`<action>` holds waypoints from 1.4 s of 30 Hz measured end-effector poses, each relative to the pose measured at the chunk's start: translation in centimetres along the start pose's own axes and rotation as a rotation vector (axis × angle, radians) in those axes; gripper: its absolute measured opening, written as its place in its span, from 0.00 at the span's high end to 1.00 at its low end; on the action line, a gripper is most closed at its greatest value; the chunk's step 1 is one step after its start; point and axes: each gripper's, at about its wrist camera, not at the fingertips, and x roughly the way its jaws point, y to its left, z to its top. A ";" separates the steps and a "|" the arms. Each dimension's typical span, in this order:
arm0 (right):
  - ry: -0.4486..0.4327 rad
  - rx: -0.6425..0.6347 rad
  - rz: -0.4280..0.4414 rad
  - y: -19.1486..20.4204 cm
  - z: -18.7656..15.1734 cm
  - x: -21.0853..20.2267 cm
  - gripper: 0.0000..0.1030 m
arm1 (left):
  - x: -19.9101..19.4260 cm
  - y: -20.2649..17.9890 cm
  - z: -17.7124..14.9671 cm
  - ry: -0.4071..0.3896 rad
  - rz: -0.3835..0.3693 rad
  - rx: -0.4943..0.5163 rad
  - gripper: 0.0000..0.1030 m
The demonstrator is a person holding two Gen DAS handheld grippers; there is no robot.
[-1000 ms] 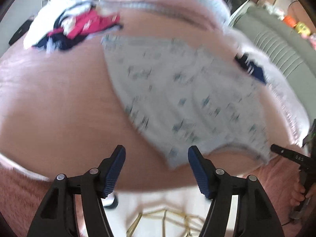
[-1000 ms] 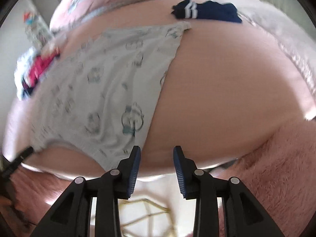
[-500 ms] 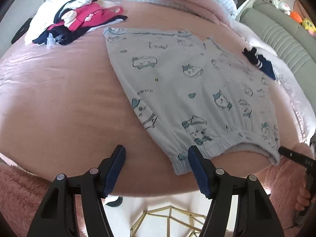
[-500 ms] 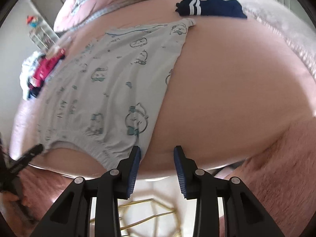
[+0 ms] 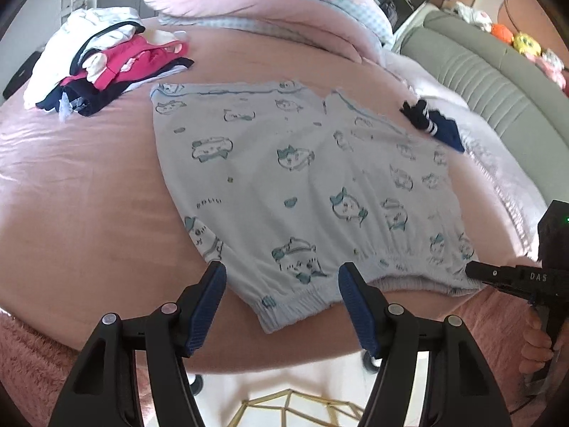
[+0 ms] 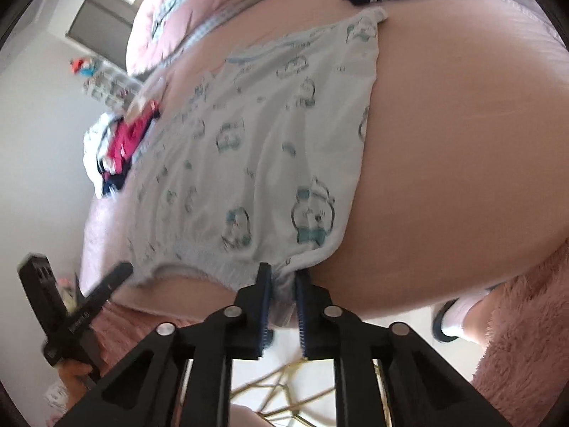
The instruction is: Fold clothes
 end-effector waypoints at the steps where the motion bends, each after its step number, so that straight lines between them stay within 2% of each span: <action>1: -0.007 0.002 0.011 0.3 0.7 0.0 0.91 | 0.0 0.1 0.1 -0.003 -0.005 -0.012 0.38; 4: -0.026 -0.043 0.014 2.5 3.2 0.4 0.91 | 0.2 0.3 0.2 -0.001 -0.026 -0.032 0.38; 9: -0.027 -0.174 0.029 8.3 6.4 3.3 0.91 | 0.5 -0.1 0.2 -0.011 -0.049 -0.002 0.38; 11: 0.013 -0.218 0.017 9.5 6.6 5.1 0.91 | 0.5 -0.5 0.1 -0.007 -0.059 0.018 0.38; 13: 0.096 -0.257 -0.038 10.1 6.4 8.2 0.91 | 0.6 -1.0 0.1 0.002 -0.072 0.041 0.38; 14: 0.130 -0.255 -0.057 9.8 6.2 9.3 0.91 | 0.6 -1.3 0.1 0.007 -0.081 0.051 0.38; 15: 0.128 -0.235 -0.038 9.4 6.1 9.3 0.91 | 0.6 -1.6 0.1 0.013 -0.092 0.059 0.38; 17: 0.104 -0.181 0.051 8.6 6.2 7.7 0.89 | 0.7 -2.4 0.5 0.027 -0.134 0.067 0.38; 19: 0.058 -0.129 0.153 7.7 6.2 4.8 0.75 | 1.1 -3.4 1.1 0.042 -0.178 0.076 0.38; 21: -0.005 -0.107 0.190 6.7 6.1 1.9 0.70 | 2.0 -5.0 2.4 0.053 -0.196 0.113 0.38; 24: -0.077 -0.064 0.144 4.6 5.7 -0.7 0.70 | 3.8 -7.7 4.1 0.096 -0.236 0.169 0.38; 27: -0.077 0.006 0.095 2.0 5.3 -0.2 0.70 | 6.4 -10.9 5.0 0.192 -0.290 0.236 0.38; 29: -0.056 0.051 0.097 0.4 4.6 0.6 0.70 | 7.7 -12.0 5.1 0.227 -0.251 0.272 0.38; 30: -0.044 0.067 0.105 -0.3 4.2 0.9 0.70 | 8.5 -12.4 5.2 0.261 -0.241 0.274 0.40; 32: -0.020 0.064 0.102 -1.0 3.4 1.6 0.70 | 9.6 -12.5 5.4 0.304 -0.254 0.261 0.86; 36: 0.000 0.014 0.046 -0.5 2.7 2.5 0.70 | 9.4 -12.2 6.2 0.285 -0.269 0.235 0.92; 42: -0.020 -0.133 0.049 3.9 4.0 2.1 0.70 | 6.3 -8.4 7.6 0.195 -0.305 0.088 0.92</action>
